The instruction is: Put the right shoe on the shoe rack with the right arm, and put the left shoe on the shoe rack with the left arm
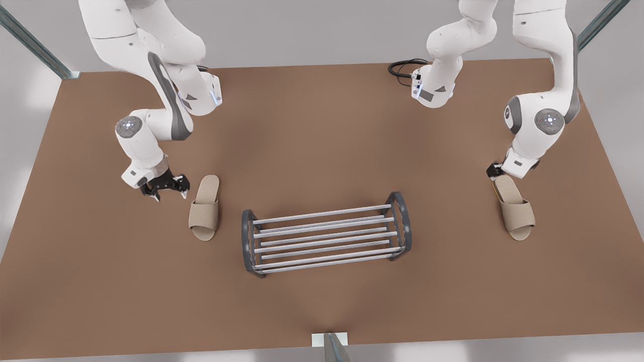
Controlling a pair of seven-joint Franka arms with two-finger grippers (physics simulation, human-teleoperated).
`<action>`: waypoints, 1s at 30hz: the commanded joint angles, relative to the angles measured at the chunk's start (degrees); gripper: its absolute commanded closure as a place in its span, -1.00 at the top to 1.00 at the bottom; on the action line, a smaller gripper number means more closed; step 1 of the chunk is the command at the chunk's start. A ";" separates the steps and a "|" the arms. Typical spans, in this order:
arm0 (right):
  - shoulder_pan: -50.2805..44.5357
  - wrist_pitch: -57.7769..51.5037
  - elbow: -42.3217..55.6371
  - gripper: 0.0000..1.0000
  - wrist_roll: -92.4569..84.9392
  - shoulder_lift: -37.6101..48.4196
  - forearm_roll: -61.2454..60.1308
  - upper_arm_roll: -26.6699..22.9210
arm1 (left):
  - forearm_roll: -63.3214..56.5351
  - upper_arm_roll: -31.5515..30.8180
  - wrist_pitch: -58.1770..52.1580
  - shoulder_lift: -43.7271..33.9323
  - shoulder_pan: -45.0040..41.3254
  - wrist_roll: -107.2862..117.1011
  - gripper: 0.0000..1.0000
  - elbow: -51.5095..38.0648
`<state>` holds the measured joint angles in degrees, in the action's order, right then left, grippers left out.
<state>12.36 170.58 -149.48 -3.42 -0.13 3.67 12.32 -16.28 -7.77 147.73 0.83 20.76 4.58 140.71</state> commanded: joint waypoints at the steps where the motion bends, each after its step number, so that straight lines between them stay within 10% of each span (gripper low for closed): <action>1: 2.58 30.34 -0.55 1.00 -4.75 -0.92 0.02 -0.28 | -13.41 0.04 38.93 6.37 7.27 -1.68 0.99 1.05; 8: 4.25 30.42 -16.71 1.00 -4.84 11.55 0.64 2.00 | -17.82 0.30 49.23 15.86 14.48 -1.94 0.99 0.09; 30: 4.95 30.42 -18.57 1.00 -5.11 0.22 0.55 4.29 | -22.30 2.59 50.72 28.08 23.63 -2.21 0.99 -4.30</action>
<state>18.19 200.84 -168.09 -7.52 0.09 4.22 16.95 -37.55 -5.46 197.99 28.21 44.40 2.82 137.04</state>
